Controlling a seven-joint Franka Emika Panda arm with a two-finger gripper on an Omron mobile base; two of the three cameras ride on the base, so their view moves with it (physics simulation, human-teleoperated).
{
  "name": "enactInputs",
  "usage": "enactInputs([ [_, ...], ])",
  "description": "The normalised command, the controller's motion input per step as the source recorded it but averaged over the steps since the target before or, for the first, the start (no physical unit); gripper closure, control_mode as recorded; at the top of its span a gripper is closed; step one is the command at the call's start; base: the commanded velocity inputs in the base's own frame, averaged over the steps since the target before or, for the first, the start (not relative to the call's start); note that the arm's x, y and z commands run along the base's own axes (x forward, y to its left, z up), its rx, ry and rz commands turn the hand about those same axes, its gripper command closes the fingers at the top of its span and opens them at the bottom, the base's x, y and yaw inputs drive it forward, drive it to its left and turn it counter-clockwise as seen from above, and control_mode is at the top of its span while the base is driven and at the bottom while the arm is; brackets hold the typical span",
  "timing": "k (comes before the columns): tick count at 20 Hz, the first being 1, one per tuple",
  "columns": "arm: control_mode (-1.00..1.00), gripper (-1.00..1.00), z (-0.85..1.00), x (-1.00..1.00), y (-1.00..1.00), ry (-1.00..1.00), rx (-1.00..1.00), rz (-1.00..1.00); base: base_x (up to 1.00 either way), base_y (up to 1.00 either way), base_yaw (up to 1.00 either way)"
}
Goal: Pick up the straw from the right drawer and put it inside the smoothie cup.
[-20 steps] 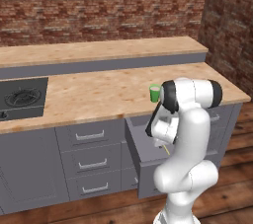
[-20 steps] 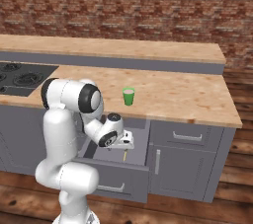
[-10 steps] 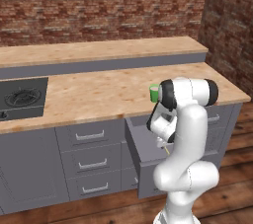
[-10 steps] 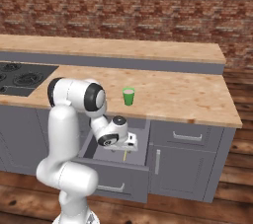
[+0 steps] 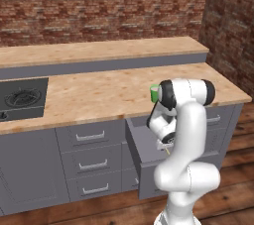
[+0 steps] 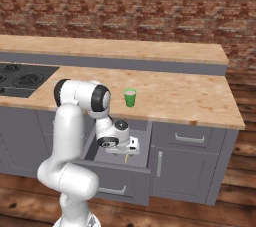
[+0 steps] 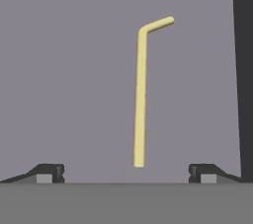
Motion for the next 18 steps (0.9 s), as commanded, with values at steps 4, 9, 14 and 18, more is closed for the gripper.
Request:
enactInputs([
  [4, -1.0, -1.0, -0.11, 0.22, 0.0, 0.0, 0.0, 0.0, 0.0, 0.0, 0.0],
  [9, -1.0, -1.0, -0.11, 0.26, 0.0, 0.0, 0.0, 0.0, 0.0, 0.0, 0.0],
  [14, -1.0, -1.0, -0.11, 0.26, 0.0, 0.0, 0.0, 0.0, 0.0, 0.0, 0.0],
  [18, -1.0, -1.0, -0.12, 0.24, 0.0, 0.0, 0.0, 0.0, 0.0, 0.0, 0.0],
])
